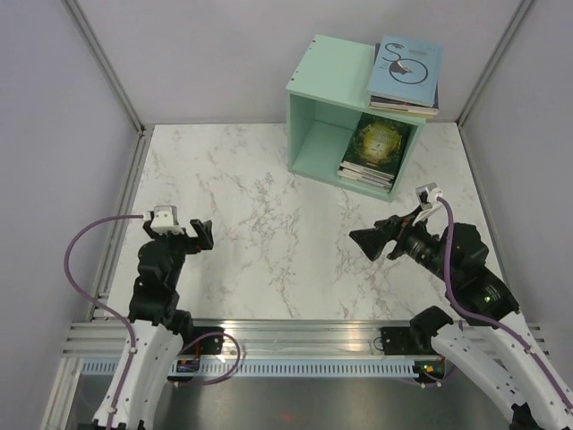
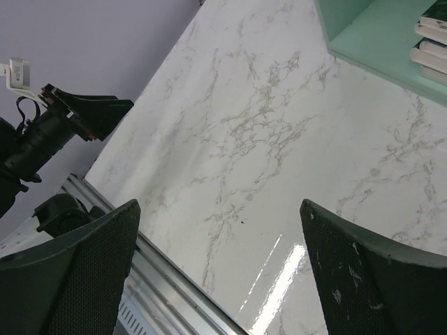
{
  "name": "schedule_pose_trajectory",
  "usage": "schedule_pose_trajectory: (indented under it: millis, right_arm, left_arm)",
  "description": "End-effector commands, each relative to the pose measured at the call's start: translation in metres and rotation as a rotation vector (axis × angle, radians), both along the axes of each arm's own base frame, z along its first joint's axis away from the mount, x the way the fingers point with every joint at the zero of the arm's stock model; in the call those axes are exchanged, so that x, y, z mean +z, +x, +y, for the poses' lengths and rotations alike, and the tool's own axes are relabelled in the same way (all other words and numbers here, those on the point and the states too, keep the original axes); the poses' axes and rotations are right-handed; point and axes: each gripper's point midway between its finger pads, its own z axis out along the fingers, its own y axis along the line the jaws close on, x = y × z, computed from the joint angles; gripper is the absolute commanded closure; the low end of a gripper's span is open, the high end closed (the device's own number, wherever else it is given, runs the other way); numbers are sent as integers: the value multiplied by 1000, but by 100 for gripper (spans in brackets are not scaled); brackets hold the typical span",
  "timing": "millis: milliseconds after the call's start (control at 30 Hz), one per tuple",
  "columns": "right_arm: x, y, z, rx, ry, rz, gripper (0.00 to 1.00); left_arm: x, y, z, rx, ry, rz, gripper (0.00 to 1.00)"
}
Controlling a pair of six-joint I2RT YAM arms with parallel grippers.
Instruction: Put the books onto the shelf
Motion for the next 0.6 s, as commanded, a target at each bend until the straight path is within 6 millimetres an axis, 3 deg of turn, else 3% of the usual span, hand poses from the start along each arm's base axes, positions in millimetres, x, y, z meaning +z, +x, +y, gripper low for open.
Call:
schedule_pose_trajectory:
  millis: [0, 33, 67, 133, 167, 200, 233, 267, 300, 367, 400, 567]
  right_arm:
    - [-5, 10, -9, -55, -49, -52, 2]
    - [-9, 13, -12, -77, -57, -47, 2]
    - [-15, 19, -19, -130, -71, -30, 2]
    - [-28, 24, -23, -164, -95, 14, 2]
    - [-36, 25, -23, -169, -110, 31, 2]
    - [-41, 26, -23, -169, -122, 42, 2]
    - [-48, 29, -23, -172, -136, 56, 2]
    - [-57, 31, -24, -183, -150, 72, 2]
    - [-60, 33, -28, -208, -156, 76, 2]
    - [-64, 36, -30, -233, -150, 78, 2]
    - [-66, 37, -30, -235, -152, 71, 2]
    - [-85, 46, -38, -290, -172, 49, 2]
  left_arm:
    - [9, 22, 19, 91, 87, -147, 0]
    - [-9, 29, 24, 126, 91, -99, 0]
    - [-1, 36, 25, 138, 83, -149, 0]
    - [-33, 46, 27, 146, 98, -75, 0]
    - [-39, 50, 27, 155, 84, -66, 0]
    - [-31, 56, 28, 169, 68, -113, 0]
    - [-56, 62, 30, 176, 83, -39, 0]
    - [-60, 66, 32, 189, 88, -34, 0]
    - [-51, 73, 39, 243, 70, -80, 0]
    - [-64, 82, 47, 294, 64, -35, 0]
    - [-53, 91, 46, 289, 60, -78, 0]
    - [-65, 114, 39, 206, 114, -60, 0]
